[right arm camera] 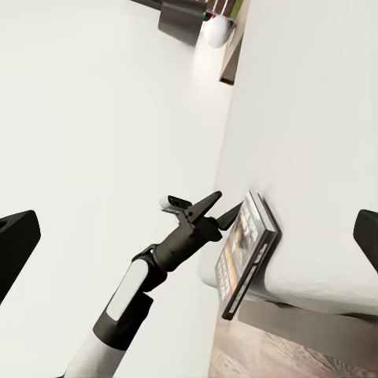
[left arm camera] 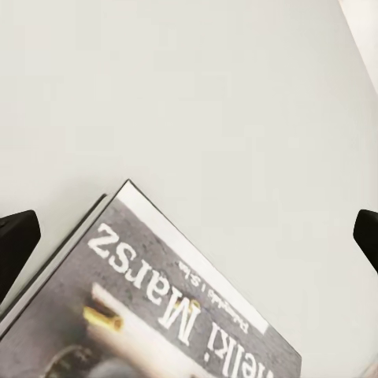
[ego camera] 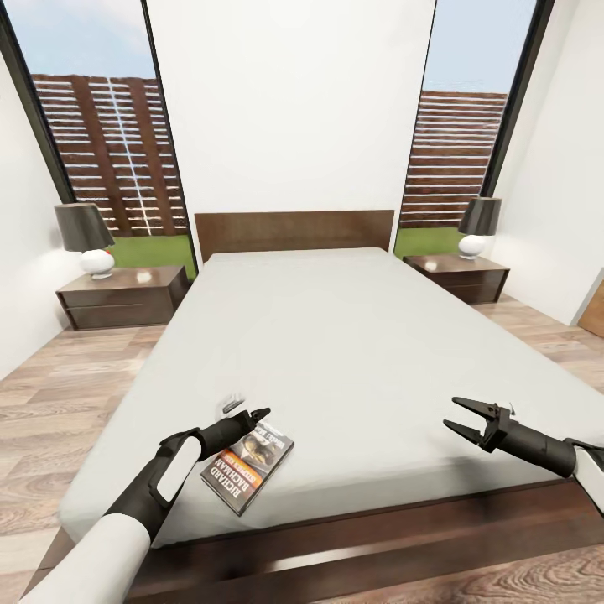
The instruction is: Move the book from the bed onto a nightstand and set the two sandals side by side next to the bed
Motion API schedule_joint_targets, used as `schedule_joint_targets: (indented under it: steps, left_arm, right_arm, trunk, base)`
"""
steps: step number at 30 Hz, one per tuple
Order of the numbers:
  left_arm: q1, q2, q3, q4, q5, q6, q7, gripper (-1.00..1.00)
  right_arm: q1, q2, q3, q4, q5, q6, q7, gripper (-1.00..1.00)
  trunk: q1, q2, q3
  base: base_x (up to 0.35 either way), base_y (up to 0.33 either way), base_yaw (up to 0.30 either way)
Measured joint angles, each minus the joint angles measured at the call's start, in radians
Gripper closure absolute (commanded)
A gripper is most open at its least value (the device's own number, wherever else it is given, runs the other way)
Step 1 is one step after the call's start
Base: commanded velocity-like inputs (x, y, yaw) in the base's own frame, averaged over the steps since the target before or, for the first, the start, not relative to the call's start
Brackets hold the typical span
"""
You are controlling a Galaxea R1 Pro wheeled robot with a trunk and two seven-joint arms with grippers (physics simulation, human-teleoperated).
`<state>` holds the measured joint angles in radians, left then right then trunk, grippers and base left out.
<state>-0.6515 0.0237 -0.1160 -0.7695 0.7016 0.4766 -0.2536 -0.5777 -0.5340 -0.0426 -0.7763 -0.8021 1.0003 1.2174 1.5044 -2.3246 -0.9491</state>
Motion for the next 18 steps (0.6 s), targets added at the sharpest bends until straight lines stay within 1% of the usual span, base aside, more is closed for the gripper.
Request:
schedule_joint_targets:
  steps: [14,17,18]
  left_arm:
    - [0.000,0.000,0.000,0.000,0.000,0.000,0.000,-1.00]
    - [0.000,0.000,0.000,0.000,0.000,0.001,0.000,-1.00]
    - [0.000,0.000,0.000,0.000,0.000,0.001,0.000,-1.00]
  right_arm:
    - [0.000,0.000,0.000,0.000,0.000,0.000,0.000,-1.00]
    - [0.000,0.000,0.000,0.000,0.000,0.000,0.000,-1.00]
    - [0.000,0.001,0.000,0.000,0.000,0.000,0.000,-1.00]
  trunk:
    - [0.000,0.000,0.000]
    - [-0.011,0.021,0.009]
    - [-0.011,0.021,0.009]
  base:
    - [0.000,0.000,0.000]
    - [0.000,0.000,0.000]
    - [0.000,0.000,0.000]
